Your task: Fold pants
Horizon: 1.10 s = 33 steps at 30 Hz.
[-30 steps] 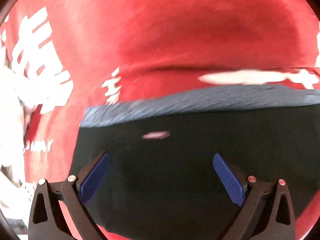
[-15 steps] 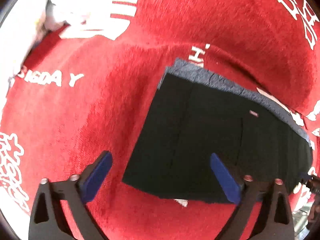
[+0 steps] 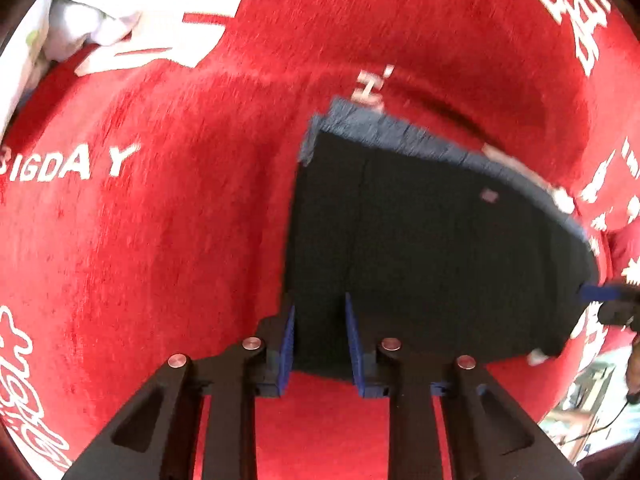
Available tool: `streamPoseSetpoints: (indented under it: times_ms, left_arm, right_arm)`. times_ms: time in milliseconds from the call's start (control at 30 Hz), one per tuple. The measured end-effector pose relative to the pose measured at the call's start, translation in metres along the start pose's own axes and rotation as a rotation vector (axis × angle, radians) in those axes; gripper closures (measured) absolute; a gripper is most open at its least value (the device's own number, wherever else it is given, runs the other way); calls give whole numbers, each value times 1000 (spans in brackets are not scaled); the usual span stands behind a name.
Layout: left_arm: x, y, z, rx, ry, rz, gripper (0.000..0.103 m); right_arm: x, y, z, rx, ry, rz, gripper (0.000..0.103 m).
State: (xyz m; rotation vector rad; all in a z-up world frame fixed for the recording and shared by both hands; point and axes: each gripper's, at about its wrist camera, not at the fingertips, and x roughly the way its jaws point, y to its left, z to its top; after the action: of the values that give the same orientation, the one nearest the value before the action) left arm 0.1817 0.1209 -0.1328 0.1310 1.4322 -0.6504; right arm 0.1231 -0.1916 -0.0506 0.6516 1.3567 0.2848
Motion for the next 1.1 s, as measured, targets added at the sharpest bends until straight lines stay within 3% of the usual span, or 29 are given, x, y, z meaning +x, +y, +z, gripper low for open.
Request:
streamPoseSetpoints:
  times_ms: [133, 300, 333, 367, 433, 533, 733, 933, 1100]
  left_arm:
    - [6, 5, -1, -26, -10, 5, 78]
    - [-3, -22, -1, -7, -38, 179, 78]
    - [-7, -29, -2, -8, -43, 218, 71]
    - [-10, -34, -4, -12, -49, 235, 56]
    - [-17, -47, -7, -28, -77, 241, 36]
    - [-24, -72, -11, -26, -92, 228, 21]
    - [-22, -144, -23, 21, -62, 174, 20]
    - [-18, -221, -44, 120, -9, 142, 20]
    - [-1, -280, -43, 177, 24, 142, 20]
  right_arm:
    - [18, 2, -4, 11, 51, -12, 53]
    - [16, -13, -11, 76, 68, -29, 53]
    - [13, -17, -12, 90, 65, -32, 53]
    - [9, -22, -14, 106, 61, -36, 53]
    - [-1, -34, -20, 137, 51, -42, 53]
    - [-16, -49, -31, 172, 37, -55, 50]
    - [-49, -82, -59, 246, -4, -84, 37]
    - [-88, -120, -98, 335, -46, -102, 35]
    - [-122, -155, -129, 405, -91, -114, 33]
